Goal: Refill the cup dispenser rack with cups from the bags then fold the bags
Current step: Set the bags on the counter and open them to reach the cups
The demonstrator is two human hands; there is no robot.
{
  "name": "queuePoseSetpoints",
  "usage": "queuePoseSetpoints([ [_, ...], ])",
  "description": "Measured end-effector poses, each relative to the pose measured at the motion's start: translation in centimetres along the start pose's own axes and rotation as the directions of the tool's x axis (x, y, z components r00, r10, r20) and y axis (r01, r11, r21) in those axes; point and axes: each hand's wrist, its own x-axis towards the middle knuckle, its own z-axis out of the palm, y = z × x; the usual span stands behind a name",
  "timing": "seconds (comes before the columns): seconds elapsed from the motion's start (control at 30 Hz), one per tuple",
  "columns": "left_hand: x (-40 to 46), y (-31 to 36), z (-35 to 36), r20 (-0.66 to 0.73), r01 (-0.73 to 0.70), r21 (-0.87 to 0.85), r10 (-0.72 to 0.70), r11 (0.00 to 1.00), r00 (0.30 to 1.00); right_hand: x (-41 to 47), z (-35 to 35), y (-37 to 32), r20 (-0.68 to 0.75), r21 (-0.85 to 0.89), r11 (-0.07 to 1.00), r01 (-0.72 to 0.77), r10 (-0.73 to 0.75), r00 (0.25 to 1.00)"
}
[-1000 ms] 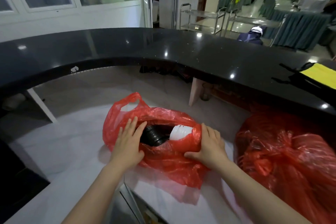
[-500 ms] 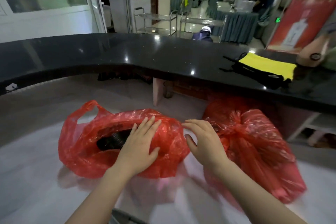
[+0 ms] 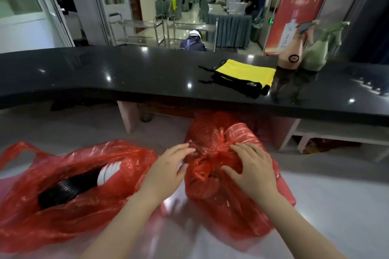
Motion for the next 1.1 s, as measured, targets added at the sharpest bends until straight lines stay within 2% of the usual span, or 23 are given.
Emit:
queuePoseSetpoints([
  [0.17, 2.8, 1.4, 4.2, 0.097, 0.084, -0.055, -0.079, 0.995, 0.992, -0.5, 0.7, 1.0, -0.021, -0.127, 0.984, 0.126, -0.130, 0.991],
  [0.27, 2.8, 1.6, 6.3, 0.189, 0.081, 0.032, -0.086, 0.996, 0.978, -0.7, 0.9, 2.8, -0.027, -0.144, 0.969, 0.199, -0.205, 0.978],
  [0.37, 2.4, 1.9, 7.3, 0.181, 0.073, 0.113, -0.093, 0.991, 0.979, -0.7, 0.5, 4.8, -0.036, -0.124, 0.967, 0.223, -0.229, 0.973],
  [0.47, 2.7, 2.9, 7.6, 0.236, 0.060, 0.051, -0.070, 0.997, 0.969, -1.0, -0.2, 6.2, -0.016, -0.098, 0.978, 0.182, -0.184, 0.983],
  [0.6, 2.8, 4.5, 7.6, 0.409, 0.018, -0.115, 0.031, 0.993, 0.912, -2.6, -1.0, 6.0, 0.076, 0.057, 0.998, -0.008, 0.004, 0.997],
  [0.63, 2.8, 4.7, 7.5, 0.413, 0.013, -0.151, 0.051, 0.988, 0.909, -3.1, -1.1, 5.8, 0.076, 0.082, 0.996, -0.025, 0.019, 0.997],
  [0.7, 2.9, 4.8, 7.6, 0.282, -0.046, -0.179, 0.096, 0.983, 0.955, -3.9, -1.2, 5.2, 0.069, 0.086, 0.996, -0.018, 0.012, 0.998],
  [0.77, 3.3, 4.8, 7.8, 0.162, -0.108, -0.130, 0.129, 0.986, 0.978, -4.4, -1.1, 4.8, 0.061, 0.096, 0.995, -0.038, 0.032, 0.998],
  [0.9, 3.9, 4.9, 8.9, 0.294, -0.141, 0.166, 0.088, 0.976, 0.952, -5.3, -1.4, 5.0, -0.020, 0.138, 0.983, -0.121, 0.125, 0.992],
  [0.97, 3.6, 4.7, 8.9, 0.271, -0.100, 0.254, 0.029, 0.962, 0.962, -5.7, -1.9, 5.4, -0.076, 0.097, 0.983, -0.157, 0.164, 0.984],
  [1.1, 2.5, 1.6, 6.8, 0.067, 0.110, 0.119, -0.119, 0.987, 0.991, -6.6, -3.0, 6.5, -0.139, 0.011, 0.978, -0.209, 0.209, 0.968],
])
